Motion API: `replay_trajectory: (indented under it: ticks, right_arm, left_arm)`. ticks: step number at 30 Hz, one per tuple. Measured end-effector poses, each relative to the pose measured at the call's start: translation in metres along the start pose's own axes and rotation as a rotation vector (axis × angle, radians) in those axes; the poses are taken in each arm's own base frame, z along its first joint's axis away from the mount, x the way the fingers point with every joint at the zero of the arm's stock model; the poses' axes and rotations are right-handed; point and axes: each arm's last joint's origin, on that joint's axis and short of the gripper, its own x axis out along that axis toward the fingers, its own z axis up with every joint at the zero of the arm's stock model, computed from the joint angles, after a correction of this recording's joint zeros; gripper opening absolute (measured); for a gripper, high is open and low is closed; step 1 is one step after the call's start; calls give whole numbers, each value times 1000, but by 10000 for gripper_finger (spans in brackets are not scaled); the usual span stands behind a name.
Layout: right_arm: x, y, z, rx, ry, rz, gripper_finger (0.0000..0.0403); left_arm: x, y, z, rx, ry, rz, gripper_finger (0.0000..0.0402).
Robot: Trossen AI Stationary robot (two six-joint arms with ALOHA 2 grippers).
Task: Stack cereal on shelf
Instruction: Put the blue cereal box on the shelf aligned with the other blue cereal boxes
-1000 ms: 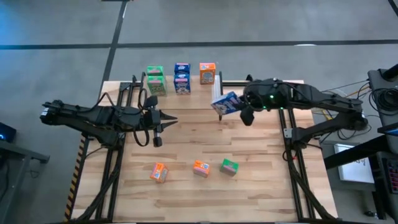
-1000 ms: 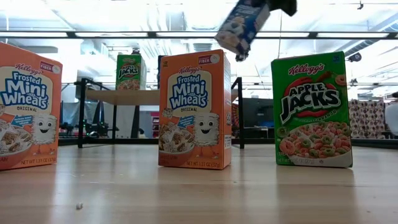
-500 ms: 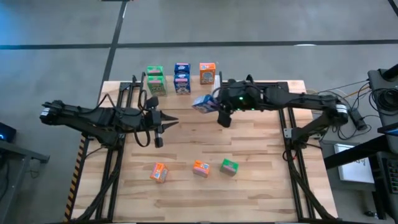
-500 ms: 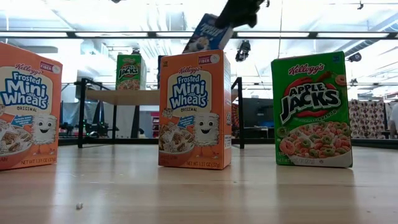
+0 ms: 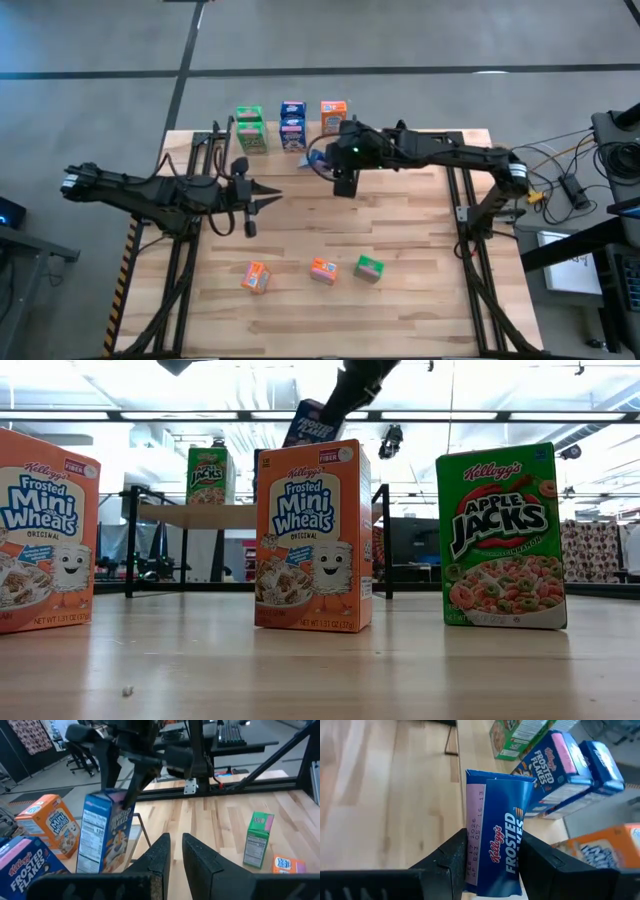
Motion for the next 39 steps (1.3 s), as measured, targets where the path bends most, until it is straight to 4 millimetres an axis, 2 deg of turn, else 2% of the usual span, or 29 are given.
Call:
replay_trajectory:
  ticks: [3,10,18,23,39]
  right_arm:
    - [5,-5,3,-73,43,6,139]
    - [15,-19,15,-94,84,0,141]
    - [39,-20,18,-105,154,23,179]
    - [47,-20,17,-109,180,32,196]
    - [35,-28,29,-95,121,2,221]
  left_arm:
    - [-2,1,-4,-8,-16,1,32]
    - [-3,1,-11,-13,-32,2,32]
    - [-6,2,-13,-13,-62,5,32]
    - [-8,3,-11,-7,-74,7,32]
    - [-8,3,-9,-4,-91,9,32]
